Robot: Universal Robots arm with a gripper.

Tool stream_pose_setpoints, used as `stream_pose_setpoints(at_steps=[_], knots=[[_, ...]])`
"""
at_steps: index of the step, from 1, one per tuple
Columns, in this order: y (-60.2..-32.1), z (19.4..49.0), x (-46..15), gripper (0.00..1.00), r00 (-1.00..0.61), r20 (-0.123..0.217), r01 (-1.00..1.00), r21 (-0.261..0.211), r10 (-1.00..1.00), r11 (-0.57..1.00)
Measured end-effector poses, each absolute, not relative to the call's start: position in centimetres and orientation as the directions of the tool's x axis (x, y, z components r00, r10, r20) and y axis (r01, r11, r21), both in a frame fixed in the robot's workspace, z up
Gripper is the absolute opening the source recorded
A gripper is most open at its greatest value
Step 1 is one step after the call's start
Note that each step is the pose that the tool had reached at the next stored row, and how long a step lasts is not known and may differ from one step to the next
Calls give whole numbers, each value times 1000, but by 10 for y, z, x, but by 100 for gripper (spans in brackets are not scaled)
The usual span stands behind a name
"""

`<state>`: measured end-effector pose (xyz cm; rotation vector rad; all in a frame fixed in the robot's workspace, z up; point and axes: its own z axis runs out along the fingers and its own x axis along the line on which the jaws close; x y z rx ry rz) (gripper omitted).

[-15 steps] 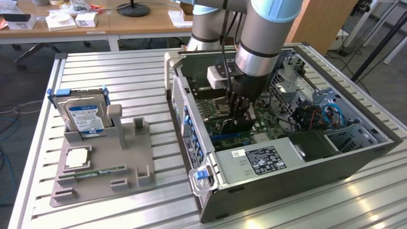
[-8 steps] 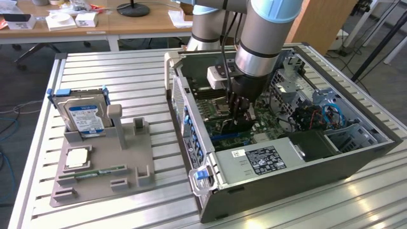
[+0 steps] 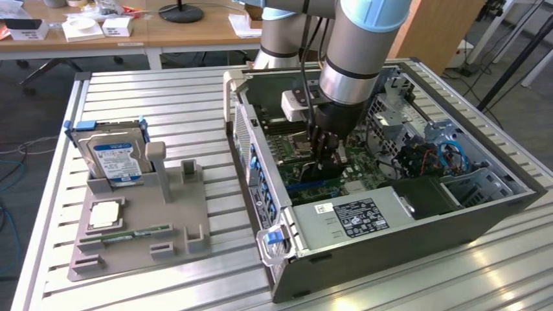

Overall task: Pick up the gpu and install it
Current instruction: 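Insert the gpu into the slot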

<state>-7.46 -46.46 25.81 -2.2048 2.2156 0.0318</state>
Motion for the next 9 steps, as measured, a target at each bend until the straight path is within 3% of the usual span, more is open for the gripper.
stream_pose_setpoints(at_steps=[9], knots=[[-465,258,-75,26,-12,-26,-1000,3,-1000,12]])
